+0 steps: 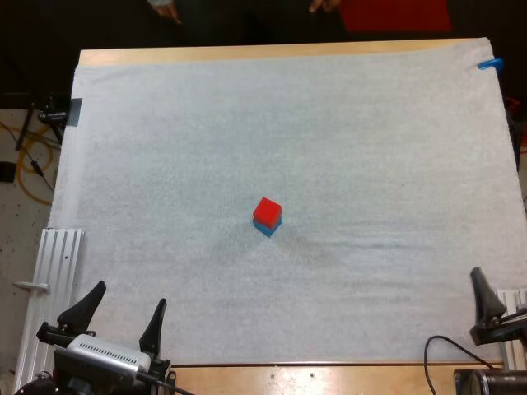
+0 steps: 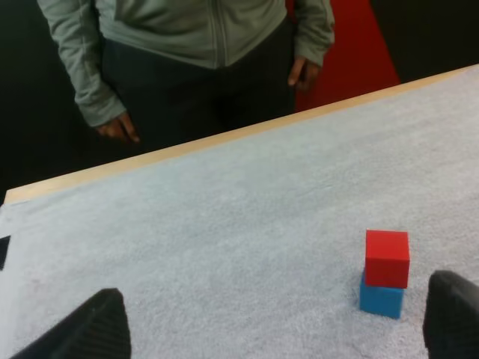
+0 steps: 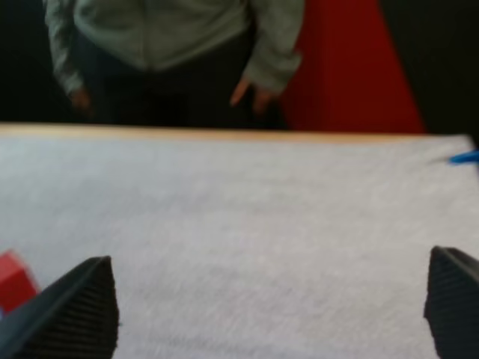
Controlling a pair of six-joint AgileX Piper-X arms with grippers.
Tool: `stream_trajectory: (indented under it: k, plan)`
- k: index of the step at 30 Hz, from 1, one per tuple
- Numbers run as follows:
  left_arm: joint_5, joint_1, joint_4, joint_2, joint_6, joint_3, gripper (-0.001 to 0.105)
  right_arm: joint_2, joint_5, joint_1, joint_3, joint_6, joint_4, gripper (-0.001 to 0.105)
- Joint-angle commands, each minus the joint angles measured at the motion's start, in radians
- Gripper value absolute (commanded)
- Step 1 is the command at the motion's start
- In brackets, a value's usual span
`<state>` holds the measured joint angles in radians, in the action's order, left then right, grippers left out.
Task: Stack red cube on blue cube
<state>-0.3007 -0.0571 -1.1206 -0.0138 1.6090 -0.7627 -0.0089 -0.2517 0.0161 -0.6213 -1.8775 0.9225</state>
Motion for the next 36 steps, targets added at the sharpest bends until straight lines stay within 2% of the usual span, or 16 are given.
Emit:
stream_trajectory:
  k: [1, 5, 13, 36]
  plan:
    - [0.019, 0.001, 0.008, -0.136, -0.006, 0.006, 0.076, -0.042, -0.029, 0.001, 0.01, -0.033, 0.019, 0.081]
    - [0.04, 0.001, 0.027, -0.136, -0.006, 0.056, 0.076, -0.042, -0.029, 0.001, 0.026, -0.034, 0.067, 0.081]
    - [0.035, 0.001, 0.041, -0.134, -0.006, 0.22, 0.076, -0.042, -0.029, 0.001, 0.092, -0.031, 0.118, 0.081]
    - [0.035, 0.001, 0.114, -0.134, -0.004, 0.253, 0.076, -0.042, -0.014, 0.001, 0.097, -0.03, 0.107, 0.081]
